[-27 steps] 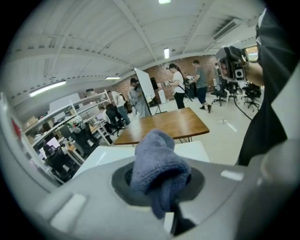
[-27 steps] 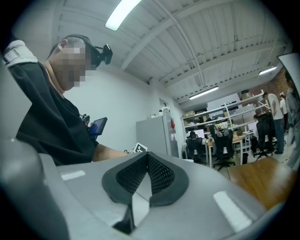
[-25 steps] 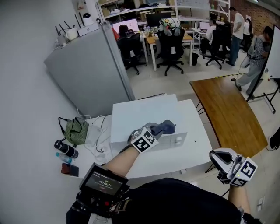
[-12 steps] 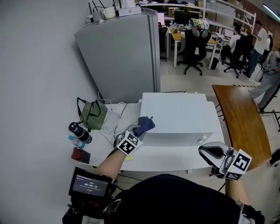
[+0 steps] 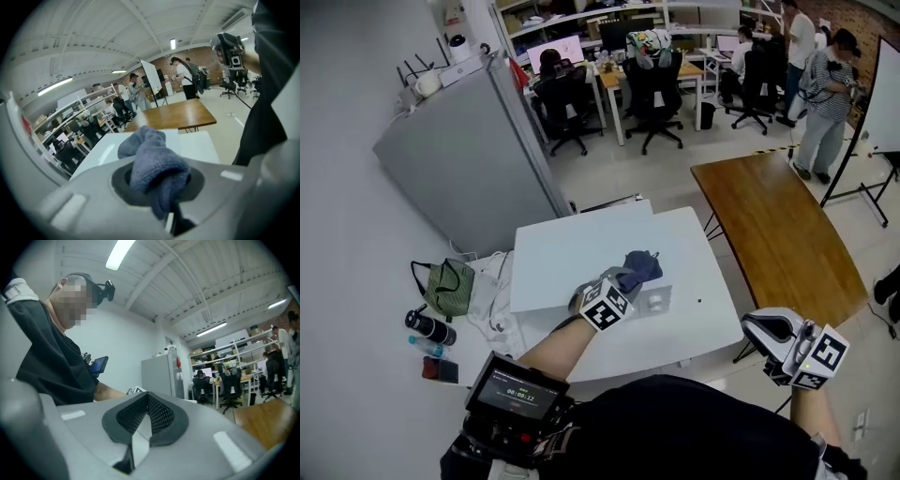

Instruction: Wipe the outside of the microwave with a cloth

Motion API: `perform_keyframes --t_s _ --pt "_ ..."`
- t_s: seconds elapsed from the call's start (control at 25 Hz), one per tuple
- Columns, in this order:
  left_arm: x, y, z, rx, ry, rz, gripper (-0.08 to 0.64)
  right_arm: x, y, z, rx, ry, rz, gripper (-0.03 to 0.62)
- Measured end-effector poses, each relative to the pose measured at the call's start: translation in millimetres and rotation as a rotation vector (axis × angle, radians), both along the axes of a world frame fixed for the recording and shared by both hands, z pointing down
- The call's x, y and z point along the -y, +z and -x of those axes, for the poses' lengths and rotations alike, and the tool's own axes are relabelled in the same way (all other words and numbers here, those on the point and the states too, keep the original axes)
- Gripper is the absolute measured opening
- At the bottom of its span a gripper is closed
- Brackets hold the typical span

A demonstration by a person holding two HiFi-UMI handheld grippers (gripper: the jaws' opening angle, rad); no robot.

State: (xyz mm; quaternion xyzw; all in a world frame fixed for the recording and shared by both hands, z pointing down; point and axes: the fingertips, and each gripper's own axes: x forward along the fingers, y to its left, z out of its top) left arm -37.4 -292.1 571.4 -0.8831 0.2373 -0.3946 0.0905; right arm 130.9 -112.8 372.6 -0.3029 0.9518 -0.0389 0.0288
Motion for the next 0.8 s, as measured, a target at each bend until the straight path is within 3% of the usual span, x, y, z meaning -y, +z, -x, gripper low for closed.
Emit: perform_keyframes --t_s 0.12,0.2,0.28,0.4,0.56,0.8 --pt "7 3 -80 0.020 0.073 -0.002 0.051 -4 5 -62 0.019 0.071 0.011 0.005" --pt "0 12 -115 0.076 0.140 0.006 0.055 -7 5 -88 0.031 0.101 0.009 0.005" --pt "-14 23 -134 0.141 0.207 -0.016 0.057 -8 6 -100 0.041 0.114 0.005 0.005" --pt "-37 21 -135 0.132 0.246 -0.028 0.057 -7 5 -97 0.046 0.102 0.003 0.005" --pt "-54 5 -74 0.090 0.193 -0.054 0.057 -6 -2 -54 0.036 0.046 -0.009 0.005" --pt "-87 -1 116 0.012 -0.059 -0.046 0.057 -15 -14 85 -0.009 -0.120 -0.030 0.005"
